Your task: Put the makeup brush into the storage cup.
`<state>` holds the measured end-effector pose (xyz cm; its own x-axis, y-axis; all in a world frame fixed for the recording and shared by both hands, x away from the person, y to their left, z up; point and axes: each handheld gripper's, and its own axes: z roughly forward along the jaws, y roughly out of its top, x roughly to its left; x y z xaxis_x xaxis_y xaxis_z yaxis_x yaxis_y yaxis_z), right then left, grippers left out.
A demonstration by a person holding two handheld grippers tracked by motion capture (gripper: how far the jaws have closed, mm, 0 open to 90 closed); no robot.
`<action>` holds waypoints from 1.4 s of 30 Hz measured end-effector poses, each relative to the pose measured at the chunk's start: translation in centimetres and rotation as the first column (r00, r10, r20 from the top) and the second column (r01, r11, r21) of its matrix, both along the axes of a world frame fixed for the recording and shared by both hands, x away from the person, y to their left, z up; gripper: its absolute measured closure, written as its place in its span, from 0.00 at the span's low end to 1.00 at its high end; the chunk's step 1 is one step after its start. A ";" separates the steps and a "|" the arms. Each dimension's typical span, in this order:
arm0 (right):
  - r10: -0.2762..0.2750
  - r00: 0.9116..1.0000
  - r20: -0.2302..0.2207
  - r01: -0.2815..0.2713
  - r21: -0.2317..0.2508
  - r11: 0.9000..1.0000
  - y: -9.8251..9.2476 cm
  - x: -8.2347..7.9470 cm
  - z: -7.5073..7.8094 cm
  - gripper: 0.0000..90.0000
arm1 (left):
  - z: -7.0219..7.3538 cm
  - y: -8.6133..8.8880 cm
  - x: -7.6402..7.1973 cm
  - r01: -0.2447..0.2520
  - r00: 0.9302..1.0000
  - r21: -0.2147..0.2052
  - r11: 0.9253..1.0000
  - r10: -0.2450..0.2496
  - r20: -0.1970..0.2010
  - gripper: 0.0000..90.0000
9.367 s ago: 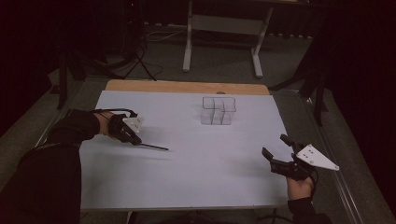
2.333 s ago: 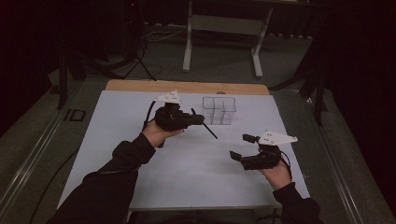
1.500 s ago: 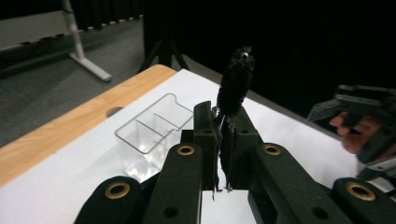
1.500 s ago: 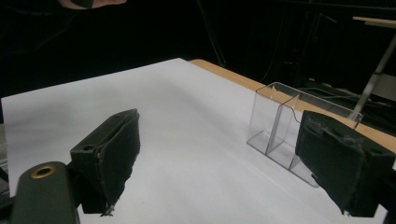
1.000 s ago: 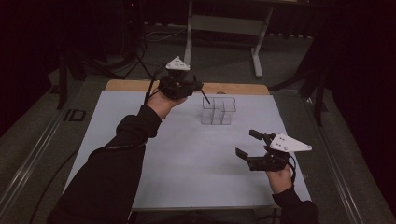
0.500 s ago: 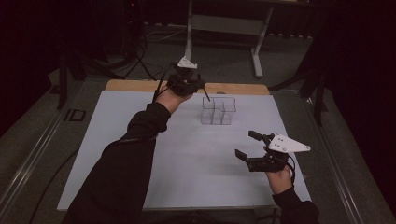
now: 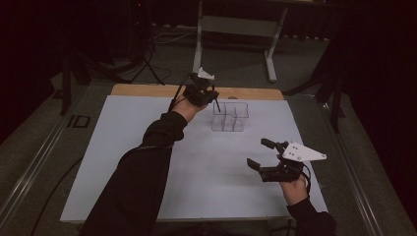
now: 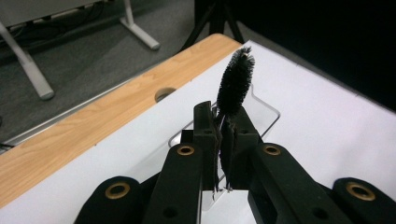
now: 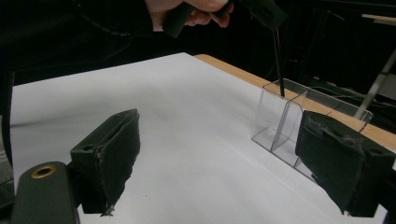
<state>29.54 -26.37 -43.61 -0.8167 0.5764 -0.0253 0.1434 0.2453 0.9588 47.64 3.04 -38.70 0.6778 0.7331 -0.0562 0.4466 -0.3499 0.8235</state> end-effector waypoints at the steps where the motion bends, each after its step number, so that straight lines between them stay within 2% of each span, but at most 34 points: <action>1: -0.002 1.000 -0.001 0.002 -0.002 1.000 0.0 0.0 0.0 0.15 | 0.0 0.0 0.0 0.000 1.000 0.000 1.000 0.000 0.000 0.95; 4: 0.001 1.000 -0.008 -0.001 -0.004 1.000 0.0 0.0 -0.1 0.15 | -0.7 -0.2 0.2 -0.002 1.000 0.013 1.000 0.002 -0.002 0.95; 10: 0.004 1.000 -0.013 -0.004 -0.005 1.000 0.0 0.1 -0.2 0.15 | -1.5 -0.6 0.4 0.000 1.000 0.005 1.000 0.000 -0.022 0.95; 13: 0.005 1.000 -0.011 -0.006 -0.006 1.000 0.0 0.0 -0.2 0.15 | -1.9 -0.7 0.4 0.001 1.000 0.016 1.000 -0.001 -0.018 0.95; 14: 0.006 1.000 -0.011 -0.006 -0.004 1.000 0.0 0.0 -0.2 0.15 | -2.5 -0.9 0.4 -0.003 1.000 0.026 1.000 0.004 -0.024 0.95; 18: 0.007 1.000 -0.016 -0.007 0.000 1.000 0.0 0.0 -0.2 0.15 | -3.3 -1.0 0.6 0.005 0.999 0.029 1.000 -0.004 -0.043 0.95; 24: 0.007 1.000 -0.023 -0.007 0.002 1.000 0.0 0.1 -0.3 0.15 | -3.9 -1.2 0.8 0.016 0.998 0.024 1.000 -0.014 -0.064 0.93; 25: 0.007 1.000 -0.023 -0.007 0.002 1.000 0.0 0.1 -0.3 0.15 | -3.9 -1.2 0.8 0.016 0.998 0.024 1.000 -0.014 -0.064 0.84; 27: 0.006 1.000 -0.023 -0.006 0.001 1.000 0.0 0.1 -0.3 0.15 | -3.9 -1.5 0.6 0.007 0.998 0.032 0.999 -0.005 -0.057 0.59; 28: 0.006 1.000 -0.023 -0.006 0.002 1.000 0.0 0.1 -0.3 0.15 | -3.8 -1.6 0.6 -0.008 0.999 0.043 0.999 0.010 -0.048 0.52; 31: 0.005 1.000 -0.022 -0.005 0.000 1.000 0.0 0.1 -0.3 0.15 | -3.3 -1.4 0.4 -0.025 0.999 0.023 0.999 0.026 -0.045 0.34; 33: 0.005 1.000 -0.021 -0.005 0.000 1.000 -0.1 0.1 -0.3 0.15 | -2.9 -1.3 0.1 -0.035 0.999 0.010 0.999 0.036 -0.031 0.24; 36: 0.002 1.000 -0.021 -0.002 0.000 1.000 -0.1 0.1 -0.3 0.15 | -2.3 -0.9 -0.3 -0.033 0.999 -0.033 0.999 0.032 -0.033 0.15; 37: 0.001 1.000 -0.020 -0.001 -0.002 1.000 -0.1 0.1 -0.3 0.15 | -2.1 -0.8 -0.4 -0.022 0.999 -0.053 0.998 0.020 -0.043 0.15; 39: 0.000 1.000 -0.020 0.000 0.000 1.000 -0.1 0.1 -0.3 0.15 | -1.6 -0.5 -0.8 -0.005 0.999 -0.073 0.997 0.002 -0.033 0.07; 42: -0.002 1.000 -0.017 0.002 -0.002 1.000 -0.1 0.2 -0.2 0.15 | -1.1 -0.3 -1.5 0.026 1.000 -0.076 0.997 -0.027 -0.014 0.01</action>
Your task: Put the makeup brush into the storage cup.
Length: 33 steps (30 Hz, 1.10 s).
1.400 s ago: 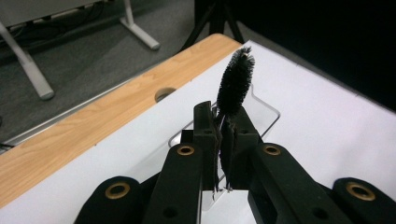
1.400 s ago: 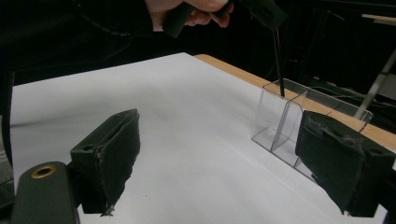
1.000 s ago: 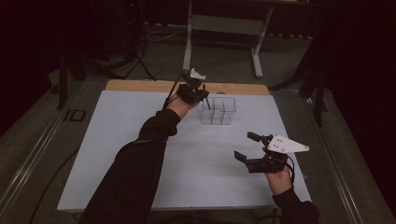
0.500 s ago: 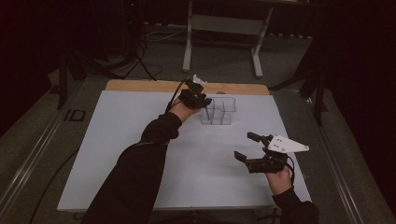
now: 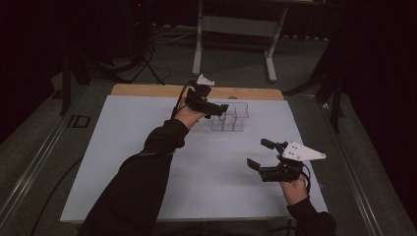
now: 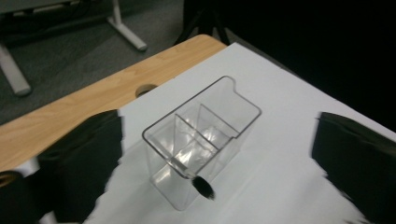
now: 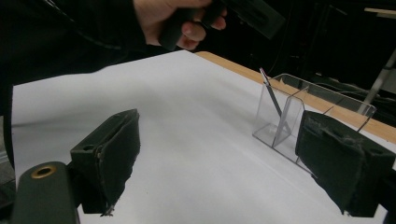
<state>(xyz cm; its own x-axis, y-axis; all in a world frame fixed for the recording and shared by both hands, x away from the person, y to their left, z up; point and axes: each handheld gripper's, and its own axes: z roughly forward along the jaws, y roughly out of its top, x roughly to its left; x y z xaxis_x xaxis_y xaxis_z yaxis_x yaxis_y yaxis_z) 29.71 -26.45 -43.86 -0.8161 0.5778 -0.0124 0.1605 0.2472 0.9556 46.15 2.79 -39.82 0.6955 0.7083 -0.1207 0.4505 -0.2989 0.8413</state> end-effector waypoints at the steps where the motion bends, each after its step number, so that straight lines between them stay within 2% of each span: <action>1: 0.000 1.000 -0.001 0.000 0.002 1.000 0.0 0.0 0.0 0.15 | 0.2 0.1 -0.3 0.003 1.000 -0.003 1.000 -0.003 0.014 0.01; 2: 0.000 1.000 -0.003 0.000 0.002 1.000 0.0 0.0 0.0 0.15 | 0.3 0.3 -0.7 0.003 0.999 -0.017 1.000 -0.003 0.037 0.00; 4: -0.001 1.000 -0.001 0.001 -0.002 1.000 0.0 0.0 0.0 0.15 | 0.6 0.7 -1.4 0.020 0.999 -0.045 0.999 -0.018 0.044 0.00; 5: -0.001 1.000 0.000 0.001 0.000 1.000 0.0 0.0 0.0 0.15 | 0.7 1.0 -1.7 0.013 0.998 -0.048 0.999 -0.010 0.057 0.00; 7: -0.003 1.000 0.001 0.003 0.000 1.000 0.0 0.0 0.0 0.15 | 0.9 1.4 -2.1 0.024 0.998 -0.062 0.998 -0.020 0.057 0.00; 8: -0.003 1.000 -0.001 0.003 0.000 1.000 0.0 0.0 0.0 0.15 | 1.1 2.0 -2.6 0.017 0.997 -0.055 0.998 -0.013 0.071 0.00; 13: -0.007 1.000 -0.002 0.007 -0.004 1.000 0.0 0.0 0.0 0.15 | 1.5 3.7 -4.1 0.032 0.997 -0.073 0.997 -0.026 0.074 0.00; 16: -0.010 1.000 0.000 0.010 -0.002 1.000 -0.1 0.1 0.0 0.15 | 1.9 5.3 -5.8 0.035 0.996 -0.097 0.995 -0.027 0.085 0.00; 18: -0.013 1.000 -0.002 0.013 -0.005 1.000 -0.1 0.1 -0.1 0.15 | 2.1 6.0 -6.5 0.027 0.996 -0.089 0.996 -0.019 0.090 0.00; 22: -0.012 1.000 -0.009 0.012 -0.009 1.000 0.0 0.1 -0.2 0.15 | 2.3 7.4 -8.5 0.043 0.993 -0.102 0.994 -0.031 0.114 0.00; 24: -0.012 1.000 -0.009 0.012 -0.011 1.000 0.1 0.1 -0.2 0.15 | 2.3 7.6 -9.0 0.046 0.993 -0.104 0.993 -0.035 0.114 0.00; 27: -0.006 1.000 -0.012 0.006 -0.012 1.000 0.3 0.2 -0.3 0.15 | 2.0 8.5 -10.7 0.055 0.992 -0.107 0.993 -0.042 0.119 0.00; 28: -0.006 1.000 -0.012 0.006 -0.012 1.000 0.3 0.2 -0.3 0.15 | 2.0 8.5 -10.7 0.055 0.992 -0.107 0.993 -0.042 0.119 0.00; 29: -0.002 1.000 -0.012 0.002 -0.013 1.000 0.4 0.2 -0.4 0.15 | 1.6 8.9 -11.6 0.062 0.992 -0.110 0.992 -0.049 0.117 0.00; 33: -0.002 1.000 -0.014 0.001 -0.013 1.000 0.4 0.2 -0.4 0.15 | 0.5 9.5 -13.2 0.075 0.992 -0.112 0.991 -0.063 0.114 0.00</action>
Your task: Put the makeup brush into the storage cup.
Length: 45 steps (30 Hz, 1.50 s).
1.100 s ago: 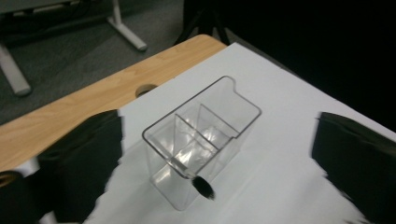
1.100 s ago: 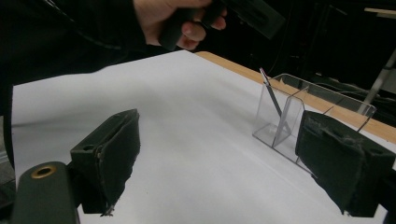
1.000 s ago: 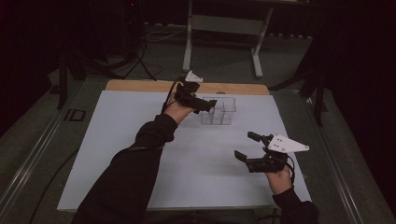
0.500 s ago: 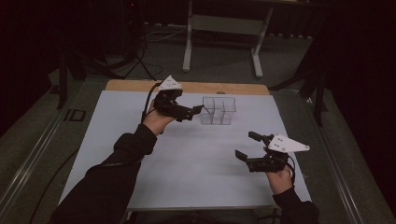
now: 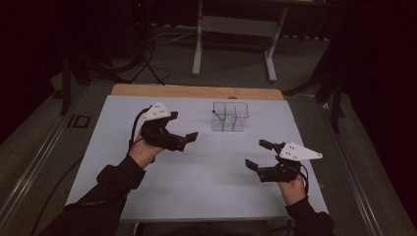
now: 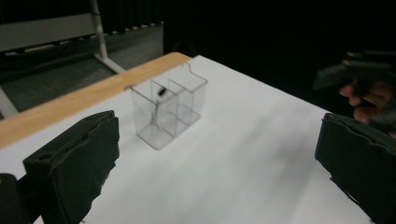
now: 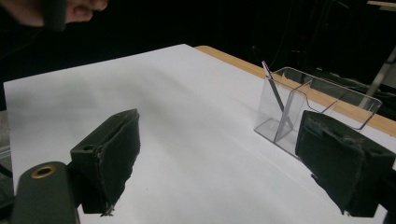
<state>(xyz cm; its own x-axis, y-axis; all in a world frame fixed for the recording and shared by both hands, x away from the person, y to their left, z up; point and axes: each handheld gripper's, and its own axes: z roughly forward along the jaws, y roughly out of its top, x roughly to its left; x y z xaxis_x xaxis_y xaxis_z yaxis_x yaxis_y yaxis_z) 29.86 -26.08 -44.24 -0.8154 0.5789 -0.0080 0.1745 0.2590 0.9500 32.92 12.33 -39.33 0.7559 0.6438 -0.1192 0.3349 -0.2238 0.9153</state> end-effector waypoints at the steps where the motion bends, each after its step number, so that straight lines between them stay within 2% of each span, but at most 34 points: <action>1: -0.001 1.000 -0.001 0.001 0.000 1.000 0.0 0.0 0.0 0.15 | -0.3 0.1 -0.4 0.002 1.000 -0.002 1.000 -0.002 0.000 0.00; 4: -0.002 1.000 -0.002 0.002 0.003 1.000 -0.1 0.0 0.0 0.15 | -1.0 0.4 -1.2 0.015 1.000 -0.007 1.000 -0.015 -0.008 0.00; 5: -0.002 1.000 -0.003 0.002 0.000 1.000 -0.1 0.0 0.0 0.15 | -1.9 0.7 -2.2 0.026 1.000 -0.011 1.000 -0.027 -0.006 0.00; 6: -0.002 1.000 -0.003 0.002 0.000 1.000 -0.1 0.0 0.0 0.15 | -1.9 0.7 -2.2 0.026 1.000 -0.011 1.000 -0.027 -0.006 0.00; 8: -0.001 1.000 -0.001 0.000 -0.002 1.000 -0.1 0.0 0.0 0.15 | -3.3 0.8 -3.5 0.034 0.999 -0.007 0.999 -0.034 0.005 0.00; 10: 0.000 1.000 -0.002 0.000 -0.002 1.000 0.0 0.0 0.0 0.15 | -3.7 0.8 -3.8 0.039 0.999 0.001 0.999 -0.039 0.001 0.00; 12: 0.000 1.000 0.000 0.000 -0.004 1.000 0.0 0.0 0.0 0.15 | -4.8 1.1 -4.7 0.039 0.999 -0.022 0.999 -0.039 0.002 0.00; 18: -0.001 1.000 -0.004 0.001 -0.008 1.000 -0.1 0.0 -0.1 0.15 | -6.4 1.9 -5.6 0.061 0.998 -0.048 0.997 -0.060 0.013 0.00; 21: 0.001 1.000 -0.004 -0.001 -0.011 1.000 -0.1 0.1 -0.1 0.15 | -7.1 2.3 -6.0 0.082 0.996 -0.058 0.995 -0.080 0.039 0.00; 26: 0.004 1.000 -0.003 -0.004 -0.021 1.000 0.0 0.1 -0.4 0.15 | -8.8 3.1 -6.5 0.089 0.996 -0.070 0.994 -0.087 0.028 0.00; 28: 0.003 1.000 -0.009 -0.003 -0.017 1.000 -0.1 0.1 -0.4 0.15 | -9.1 3.3 -6.5 0.099 0.995 -0.074 0.992 -0.097 0.036 0.00; 29: 0.003 1.000 -0.009 -0.003 -0.017 1.000 -0.1 0.1 -0.4 0.15 | -9.5 3.4 -6.7 0.097 0.994 -0.080 0.992 -0.093 0.053 0.00; 32: 0.003 1.000 -0.009 -0.003 -0.021 1.000 -0.1 0.2 -0.5 0.15 | -10.3 3.4 -6.7 0.087 0.995 -0.064 0.994 -0.083 0.053 0.00; 40: -0.003 1.000 -0.012 0.003 -0.031 1.000 -0.3 0.4 -0.8 0.15 | -11.3 3.2 -7.0 0.066 0.998 -0.018 0.998 -0.065 0.023 0.00; 43: -0.005 1.000 -0.012 0.005 -0.032 0.999 -0.4 0.5 -0.8 0.15 | -11.4 3.1 -7.1 0.021 0.999 0.023 1.000 -0.021 0.025 0.00; 45: -0.005 1.000 -0.013 0.005 -0.033 0.999 -0.4 0.5 -0.8 0.15 | -11.4 3.0 -7.2 0.008 1.000 0.026 1.000 -0.009 0.025 0.00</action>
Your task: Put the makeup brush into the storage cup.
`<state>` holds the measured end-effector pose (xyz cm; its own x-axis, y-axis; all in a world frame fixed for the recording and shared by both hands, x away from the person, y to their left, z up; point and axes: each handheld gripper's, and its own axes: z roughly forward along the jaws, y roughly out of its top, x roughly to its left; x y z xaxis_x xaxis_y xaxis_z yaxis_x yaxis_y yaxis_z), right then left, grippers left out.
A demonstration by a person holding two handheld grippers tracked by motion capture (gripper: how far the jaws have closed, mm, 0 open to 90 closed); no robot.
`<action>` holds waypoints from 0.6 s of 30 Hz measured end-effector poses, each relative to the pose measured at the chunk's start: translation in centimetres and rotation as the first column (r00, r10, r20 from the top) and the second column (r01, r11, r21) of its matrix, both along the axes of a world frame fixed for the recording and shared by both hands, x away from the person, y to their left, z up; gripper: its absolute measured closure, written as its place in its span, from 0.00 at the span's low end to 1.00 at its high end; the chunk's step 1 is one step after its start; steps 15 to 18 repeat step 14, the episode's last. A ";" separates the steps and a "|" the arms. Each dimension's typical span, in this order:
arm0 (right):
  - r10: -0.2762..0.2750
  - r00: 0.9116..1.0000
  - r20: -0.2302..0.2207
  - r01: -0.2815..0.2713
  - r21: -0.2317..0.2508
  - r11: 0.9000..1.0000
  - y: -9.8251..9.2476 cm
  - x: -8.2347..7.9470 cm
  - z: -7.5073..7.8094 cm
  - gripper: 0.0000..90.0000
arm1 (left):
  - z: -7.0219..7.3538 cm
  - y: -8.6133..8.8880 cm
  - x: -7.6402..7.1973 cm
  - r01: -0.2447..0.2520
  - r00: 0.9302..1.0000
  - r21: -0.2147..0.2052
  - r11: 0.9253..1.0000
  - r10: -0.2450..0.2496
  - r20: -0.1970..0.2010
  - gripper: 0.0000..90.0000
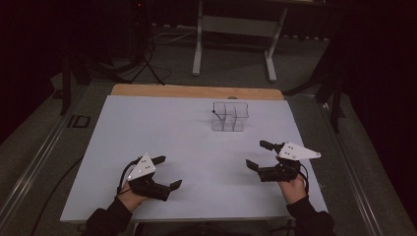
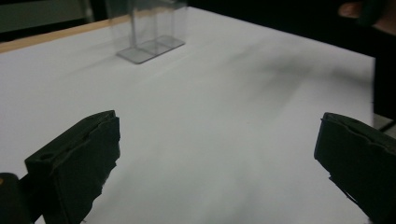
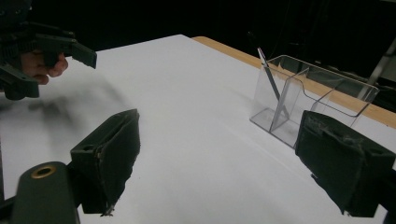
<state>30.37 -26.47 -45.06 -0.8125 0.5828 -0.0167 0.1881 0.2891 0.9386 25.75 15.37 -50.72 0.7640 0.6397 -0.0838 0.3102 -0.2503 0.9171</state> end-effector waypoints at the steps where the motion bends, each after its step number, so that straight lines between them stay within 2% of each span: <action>1: 0.002 1.000 0.000 -0.002 0.000 1.000 0.0 0.0 0.0 0.15 | -0.1 0.0 -0.1 -0.015 1.000 0.013 1.000 0.015 -0.003 0.00; 5: 0.003 1.000 -0.004 -0.003 -0.002 1.000 0.0 0.1 -0.1 0.15 | -0.2 -0.1 -0.1 -0.021 1.000 0.042 0.999 0.021 0.000 0.00; 12: 0.005 1.000 -0.009 -0.005 -0.011 1.000 0.2 0.2 -0.3 0.15 | -0.2 0.2 0.2 -0.016 1.000 -0.005 1.000 0.016 -0.014 0.01; 18: 0.004 1.000 -0.012 -0.004 -0.011 1.000 0.2 0.2 -0.3 0.15 | -0.2 0.3 0.3 -0.019 1.000 -0.008 1.000 0.019 -0.013 0.00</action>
